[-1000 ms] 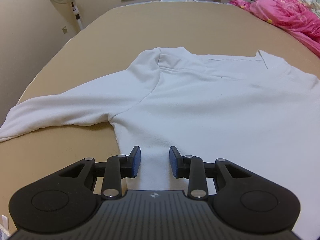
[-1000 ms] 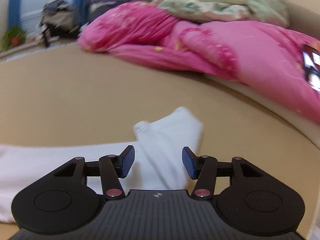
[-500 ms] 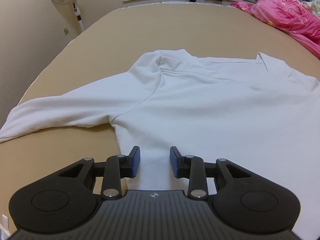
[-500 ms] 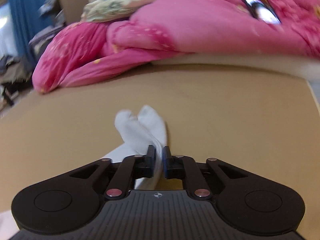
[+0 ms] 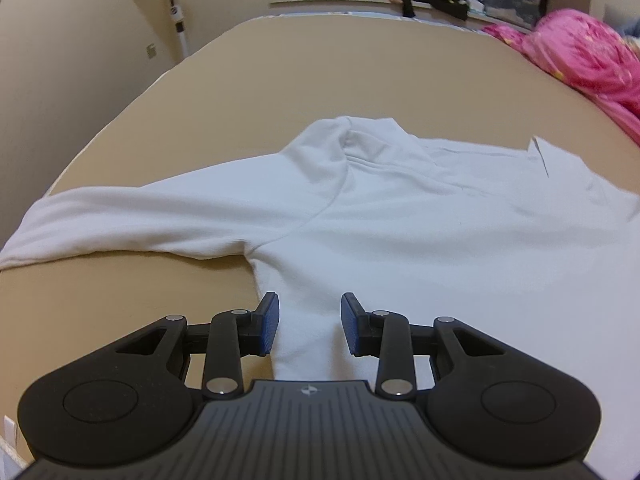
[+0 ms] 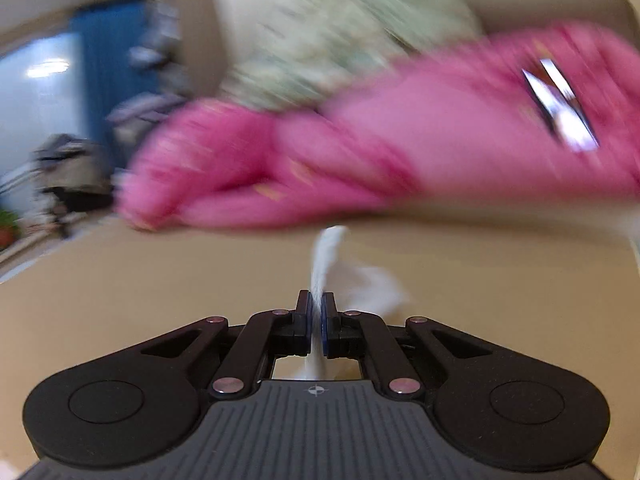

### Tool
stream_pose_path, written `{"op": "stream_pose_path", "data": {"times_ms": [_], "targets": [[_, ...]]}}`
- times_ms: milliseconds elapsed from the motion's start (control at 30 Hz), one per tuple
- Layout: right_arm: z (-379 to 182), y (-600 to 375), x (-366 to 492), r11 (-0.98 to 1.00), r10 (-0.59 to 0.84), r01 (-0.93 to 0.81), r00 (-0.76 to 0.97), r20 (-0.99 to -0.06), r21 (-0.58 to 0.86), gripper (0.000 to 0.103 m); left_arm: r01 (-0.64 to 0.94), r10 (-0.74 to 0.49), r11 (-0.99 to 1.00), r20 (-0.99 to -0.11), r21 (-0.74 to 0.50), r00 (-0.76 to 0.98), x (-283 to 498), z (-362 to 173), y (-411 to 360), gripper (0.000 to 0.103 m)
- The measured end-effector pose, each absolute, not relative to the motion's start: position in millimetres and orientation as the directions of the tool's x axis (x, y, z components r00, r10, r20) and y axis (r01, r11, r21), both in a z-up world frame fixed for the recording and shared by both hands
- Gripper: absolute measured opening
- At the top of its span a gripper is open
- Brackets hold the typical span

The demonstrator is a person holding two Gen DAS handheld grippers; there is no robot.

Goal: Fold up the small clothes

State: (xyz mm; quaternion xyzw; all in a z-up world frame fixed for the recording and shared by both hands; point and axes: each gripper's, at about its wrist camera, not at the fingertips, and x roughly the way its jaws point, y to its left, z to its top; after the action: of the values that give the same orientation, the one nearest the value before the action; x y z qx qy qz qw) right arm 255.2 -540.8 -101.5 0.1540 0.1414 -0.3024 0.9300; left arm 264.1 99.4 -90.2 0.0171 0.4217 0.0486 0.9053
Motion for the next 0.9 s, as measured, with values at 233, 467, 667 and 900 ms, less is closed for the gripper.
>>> {"op": "stream_pose_path", "data": {"times_ms": [233, 467, 667, 900], "targets": [[-21, -318, 284, 0.975, -0.057, 0.084, 0.989, -0.133, 0.208, 0.004, -0.173, 0.094, 0.985, -0.761, -0.024, 0.642, 266, -75, 130, 0.038], [-80, -107, 287, 0.736, 0.666, -0.447, 0.614, -0.424, 0.508, 0.032, -0.271, 0.035, 0.949, -0.804, -0.159, 0.594, 277, -74, 170, 0.038], [-100, -125, 247, 0.739, 0.674, -0.408, 0.448, -0.588, 0.536, 0.031, -0.273, -0.062, 0.921, -0.795, -0.279, 0.604, 284, -65, 192, 0.035], [-60, -248, 209, 0.892, 0.451, -0.312, 0.628, -0.634, 0.326, 0.035, -0.181, -0.291, 0.866, -0.764, -0.466, 0.576, 327, -81, 187, 0.034]]}}
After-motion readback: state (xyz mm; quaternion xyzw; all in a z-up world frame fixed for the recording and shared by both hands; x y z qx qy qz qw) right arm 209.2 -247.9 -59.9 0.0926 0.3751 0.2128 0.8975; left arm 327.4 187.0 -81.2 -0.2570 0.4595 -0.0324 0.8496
